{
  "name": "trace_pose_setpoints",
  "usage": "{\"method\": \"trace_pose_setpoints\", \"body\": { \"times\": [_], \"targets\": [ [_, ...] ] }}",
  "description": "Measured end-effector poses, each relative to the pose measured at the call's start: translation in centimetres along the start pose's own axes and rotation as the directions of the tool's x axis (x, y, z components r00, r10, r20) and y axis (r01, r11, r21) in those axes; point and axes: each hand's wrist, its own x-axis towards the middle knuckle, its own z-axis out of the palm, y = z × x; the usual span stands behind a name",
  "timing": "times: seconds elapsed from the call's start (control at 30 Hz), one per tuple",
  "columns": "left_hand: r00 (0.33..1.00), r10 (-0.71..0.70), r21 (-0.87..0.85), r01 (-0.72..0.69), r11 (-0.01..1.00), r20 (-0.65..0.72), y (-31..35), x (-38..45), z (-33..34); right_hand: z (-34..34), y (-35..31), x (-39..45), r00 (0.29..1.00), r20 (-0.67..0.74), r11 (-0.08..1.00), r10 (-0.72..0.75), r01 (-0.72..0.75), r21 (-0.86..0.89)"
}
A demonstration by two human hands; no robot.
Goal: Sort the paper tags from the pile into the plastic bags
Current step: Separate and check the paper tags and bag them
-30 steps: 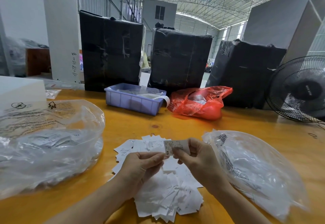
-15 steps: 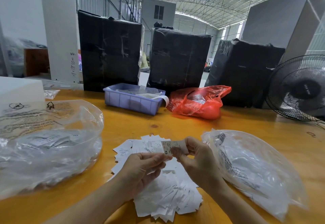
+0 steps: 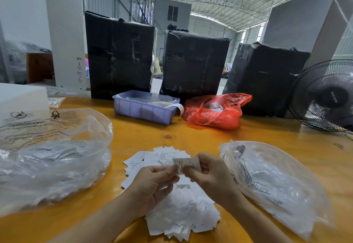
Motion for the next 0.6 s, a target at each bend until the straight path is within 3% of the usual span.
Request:
{"method": "trace_pose_setpoints", "body": {
  "times": [0.3,0.43,0.6],
  "targets": [
    [0.999,0.033,0.114,-0.038,0.993,0.041,-0.01,-0.18,-0.05,-0.21,0.10,0.01,0.971,0.182,0.971,0.157,-0.185,0.151],
    [0.994,0.091,0.211,-0.101,0.972,0.055,-0.32,-0.49,0.16,0.15,0.25,0.03,0.978,0.174,0.994,0.113,-0.108,-0.034],
    [0.987,0.149,0.256,-0.160,0.953,0.061,-0.28,-0.62,0.09,0.33,0.18,-0.19,0.952,0.296,0.986,0.070,-0.021,-0.166]
  ]
}}
